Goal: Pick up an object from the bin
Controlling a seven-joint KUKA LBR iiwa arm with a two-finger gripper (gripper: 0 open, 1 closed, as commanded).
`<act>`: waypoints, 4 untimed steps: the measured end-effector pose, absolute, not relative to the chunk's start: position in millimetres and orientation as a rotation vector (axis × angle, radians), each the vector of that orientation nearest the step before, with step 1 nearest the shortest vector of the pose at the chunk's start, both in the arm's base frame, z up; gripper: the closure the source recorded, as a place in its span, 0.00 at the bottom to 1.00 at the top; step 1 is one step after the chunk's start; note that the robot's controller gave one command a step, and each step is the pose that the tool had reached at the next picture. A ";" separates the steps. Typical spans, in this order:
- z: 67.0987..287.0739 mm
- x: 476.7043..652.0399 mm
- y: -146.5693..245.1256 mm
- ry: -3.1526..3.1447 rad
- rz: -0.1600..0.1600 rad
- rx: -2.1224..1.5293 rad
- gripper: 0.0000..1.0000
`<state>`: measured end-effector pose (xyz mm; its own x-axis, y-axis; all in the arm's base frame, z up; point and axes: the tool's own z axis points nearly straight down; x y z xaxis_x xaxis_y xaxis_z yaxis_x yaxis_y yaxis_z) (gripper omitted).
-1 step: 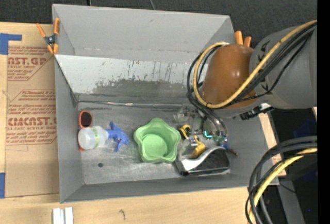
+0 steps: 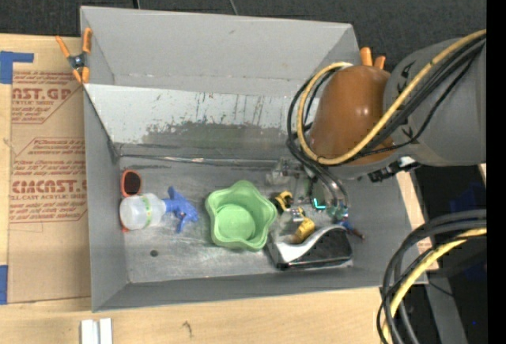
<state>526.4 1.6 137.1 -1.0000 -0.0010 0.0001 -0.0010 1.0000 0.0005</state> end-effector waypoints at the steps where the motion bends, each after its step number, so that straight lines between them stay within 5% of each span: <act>1: 97.4 544.3 -28.6 -3.154 -0.002 0.024 0.00; 2: 77.8 509.3 -17.9 -3.094 0.021 0.659 1.00; 3: 77.8 509.3 -17.9 -3.094 0.021 0.659 1.00; 4: 76.7 516.0 -42.3 -3.091 -0.018 0.635 1.00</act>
Offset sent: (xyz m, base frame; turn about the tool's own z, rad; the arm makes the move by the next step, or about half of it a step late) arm -0.0253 -0.0146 -0.0671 -0.4198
